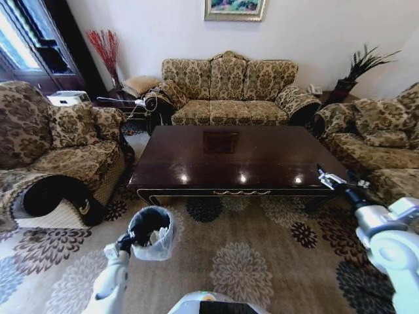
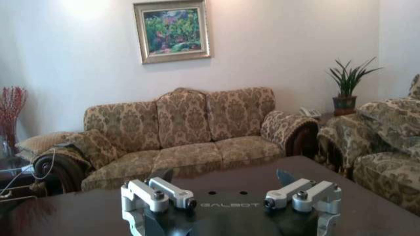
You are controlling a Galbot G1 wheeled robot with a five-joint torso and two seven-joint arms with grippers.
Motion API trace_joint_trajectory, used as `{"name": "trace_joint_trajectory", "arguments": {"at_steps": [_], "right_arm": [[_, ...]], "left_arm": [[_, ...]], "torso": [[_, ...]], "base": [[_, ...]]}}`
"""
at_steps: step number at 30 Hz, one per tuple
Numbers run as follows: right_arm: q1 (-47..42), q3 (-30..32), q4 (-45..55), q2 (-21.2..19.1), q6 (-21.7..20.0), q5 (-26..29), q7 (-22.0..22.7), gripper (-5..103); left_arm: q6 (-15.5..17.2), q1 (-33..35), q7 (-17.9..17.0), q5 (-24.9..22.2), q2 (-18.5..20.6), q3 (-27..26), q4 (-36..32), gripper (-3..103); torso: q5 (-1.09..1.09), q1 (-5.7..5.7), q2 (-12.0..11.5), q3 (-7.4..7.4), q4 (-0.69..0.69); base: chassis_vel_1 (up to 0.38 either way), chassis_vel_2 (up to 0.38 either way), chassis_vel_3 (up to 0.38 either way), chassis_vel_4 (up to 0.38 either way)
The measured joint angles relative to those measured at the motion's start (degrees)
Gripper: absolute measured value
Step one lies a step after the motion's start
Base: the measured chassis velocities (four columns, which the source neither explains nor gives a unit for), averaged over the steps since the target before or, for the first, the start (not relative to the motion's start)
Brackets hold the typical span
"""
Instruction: Move to the front of the table and place the trash on the table into the trash bin.
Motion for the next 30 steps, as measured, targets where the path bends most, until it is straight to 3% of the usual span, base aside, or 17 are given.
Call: {"name": "trace_joint_trajectory", "arguments": {"at_steps": [3,11,30], "right_arm": [[-0.83,-0.13,-0.18,0.38,0.52,-0.7,-0.12,100],[-1.15,-0.85,-0.07,0.75,0.81,-1.89,-0.24,100],[-1.05,-2.52,0.39,-0.09,0.84,-3.26,0.03,100]], "left_arm": [[-3.99,-2.98,-0.44,1.11,0.74,0.95,9.81,4],[-8.75,-6.95,0.87,-0.29,0.76,2.06,22.61,4],[-8.08,-11.36,0.19,-4.9,-2.83,2.63,29.23,4]], "torso": [[0.03,0.01,0.0,0.01,0.01],[0.01,0.0,0.0,0.01,0.0],[0.03,0.0,0.0,0.0,0.0]], "base": [[0.0,0.0,0.0,0.0],[0.0,0.0,0.0,0.0],[0.0,0.0,0.0,0.0]]}}
